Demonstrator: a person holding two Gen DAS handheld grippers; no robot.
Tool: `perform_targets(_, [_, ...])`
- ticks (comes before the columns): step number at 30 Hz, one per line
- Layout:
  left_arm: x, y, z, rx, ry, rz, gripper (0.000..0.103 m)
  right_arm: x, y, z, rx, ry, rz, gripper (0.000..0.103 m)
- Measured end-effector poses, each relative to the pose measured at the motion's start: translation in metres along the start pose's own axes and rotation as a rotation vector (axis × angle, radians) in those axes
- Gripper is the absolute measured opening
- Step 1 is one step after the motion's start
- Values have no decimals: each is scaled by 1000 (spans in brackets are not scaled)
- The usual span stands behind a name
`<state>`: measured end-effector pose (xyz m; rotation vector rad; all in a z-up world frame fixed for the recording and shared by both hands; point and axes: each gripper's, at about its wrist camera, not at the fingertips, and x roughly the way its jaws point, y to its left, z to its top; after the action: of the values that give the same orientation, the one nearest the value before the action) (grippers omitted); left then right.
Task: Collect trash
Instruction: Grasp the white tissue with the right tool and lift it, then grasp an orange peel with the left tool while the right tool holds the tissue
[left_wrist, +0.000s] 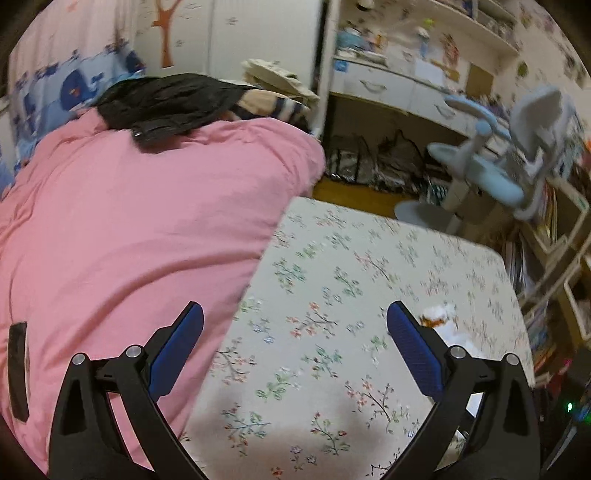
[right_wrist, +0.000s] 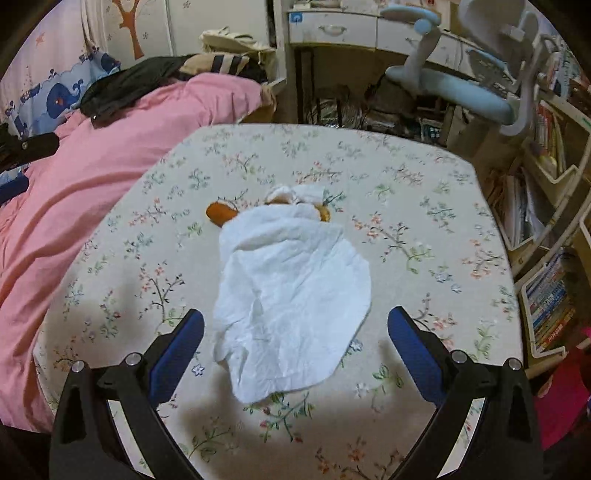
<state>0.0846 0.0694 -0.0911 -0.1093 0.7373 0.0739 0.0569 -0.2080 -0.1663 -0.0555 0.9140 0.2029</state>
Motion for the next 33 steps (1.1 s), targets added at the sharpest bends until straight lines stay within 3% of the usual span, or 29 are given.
perform_targets(3, [3,-20,-4,62,12,-15,96,16,1,2,-25,26,-1,94])
perform_targets(5, [4,-28,-6,103,20,-22,96,30,-5,2,3,68,39,80])
perform_targets(8, [10,-37,-8,146,32,-29,96,30,-9,5,-20,59,28,63])
perform_targets(10, [18,-43,-10,185,47,-48,96,26,-17,6,-6,66,32,33])
perform_targets(12, [29,-53,-14,270,63,-84,96,22,-32,6,39,83,54,13])
perform_targets(17, [49,-84,-29,525,76,-183,96,8,-66,-2,102,84,51,9])
perform_targets(23, [73,-122,-27,689,97,-335,95,-4,-98,-11,183,76,86,9])
perform_targets(26, [90,-141,-29,780,150,-370,85,-4,-103,-12,205,81,103,9])
perform_targets(29, [109,-154,-32,846,205,-354,68,-5,-103,-10,210,79,116,9])
perform_targets(31, [115,-160,-33,864,228,-356,64,-5,-102,-8,211,78,125,9])
perform_targets(33, [120,-166,-35,880,263,-366,53,-4,-98,-7,207,78,137,9])
